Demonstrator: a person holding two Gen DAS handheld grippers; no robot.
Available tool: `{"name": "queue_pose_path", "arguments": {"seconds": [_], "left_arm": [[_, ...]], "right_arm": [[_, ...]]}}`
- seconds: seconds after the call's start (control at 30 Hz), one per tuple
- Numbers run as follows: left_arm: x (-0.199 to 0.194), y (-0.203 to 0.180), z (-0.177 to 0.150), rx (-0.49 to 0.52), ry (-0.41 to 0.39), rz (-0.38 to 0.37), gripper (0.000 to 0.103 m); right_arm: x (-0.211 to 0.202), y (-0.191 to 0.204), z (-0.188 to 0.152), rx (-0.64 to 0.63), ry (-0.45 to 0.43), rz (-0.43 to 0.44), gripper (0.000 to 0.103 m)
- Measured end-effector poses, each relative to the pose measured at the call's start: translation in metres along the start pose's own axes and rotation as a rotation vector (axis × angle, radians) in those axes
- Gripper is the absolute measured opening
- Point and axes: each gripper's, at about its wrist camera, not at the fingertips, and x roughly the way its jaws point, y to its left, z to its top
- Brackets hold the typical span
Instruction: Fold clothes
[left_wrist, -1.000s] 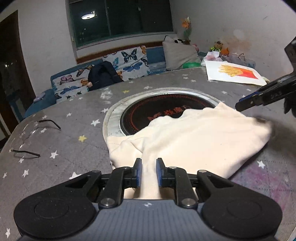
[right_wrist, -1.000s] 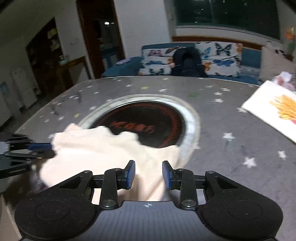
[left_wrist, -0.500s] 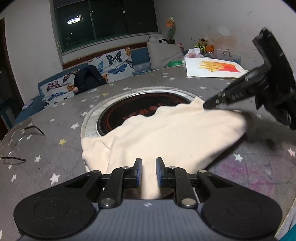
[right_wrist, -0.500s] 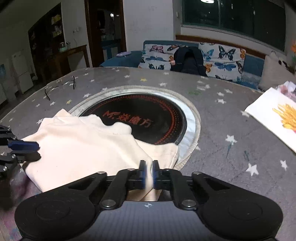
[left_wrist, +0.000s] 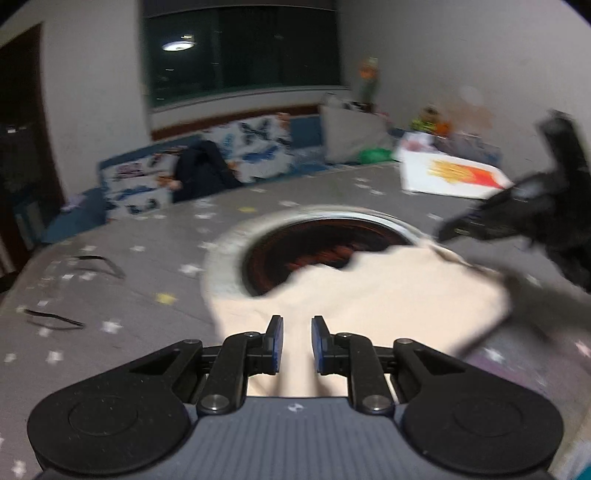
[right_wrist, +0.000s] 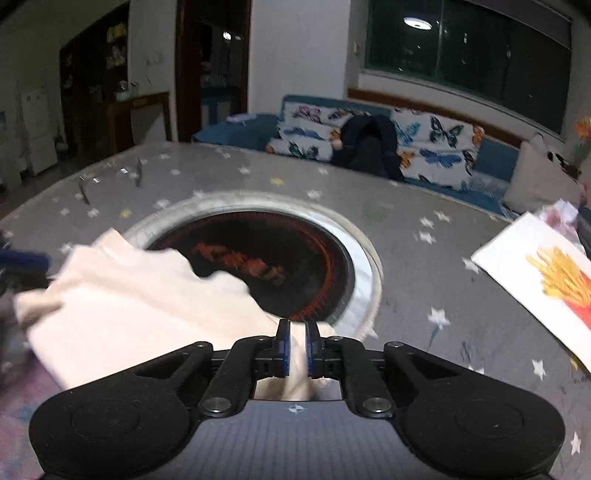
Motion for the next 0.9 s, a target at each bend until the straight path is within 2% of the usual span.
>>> {"name": "queue_pose_path", "arguments": {"seconds": [0.07,0.13,0.2,0.3,0.33,0.37,0.4,0.47,0.63,0.8,0.9], "left_arm": [[0.007,0.013,0.004,-0.026,0.019,0.041,0.018],[0.019,0.020,0.004,-0.041,0.052,0.059,0.025],[0.028,0.021,0.002,-0.035,0.074,0.054,0.025],[0.040,0.021,0.000,-0.020,0.101,0.043,0.025],[0.043,0.022,-0.001,-0.025,0.107,0.040,0.022],[0.045,0.024,-0.001,-0.036,0.108,0.034,0.011],[0.046,0.026,-0.002,-0.045,0.105,0.028,0.007],[0.044,0.026,0.001,-0.042,0.085,0.031,0.005],[0.032,0.022,0.015,0.080,-0.001,0.082,0.004],[0.061,0.028,0.003,0.113,0.076,0.112,0.005],[0.059,0.029,0.002,0.099,0.070,0.106,0.011]], "right_arm": [[-0.005,0.004,0.002,0.008,-0.008,0.035,0.017],[-0.009,0.011,0.002,0.010,-0.010,0.074,0.020],[-0.009,0.019,-0.001,0.002,-0.003,0.098,0.025],[-0.009,0.030,-0.007,-0.012,0.012,0.125,0.026],[-0.007,0.032,-0.010,-0.017,0.019,0.127,0.027],[-0.006,0.034,-0.012,-0.022,0.026,0.130,0.028],[-0.005,0.034,-0.014,-0.023,0.032,0.127,0.029],[-0.002,0.035,-0.016,-0.026,0.043,0.120,0.030],[0.001,0.038,-0.022,-0.057,0.053,0.106,0.031],[0.002,0.043,-0.025,-0.073,0.049,0.092,0.031],[0.001,0.042,-0.024,-0.071,0.053,0.094,0.031]]}}
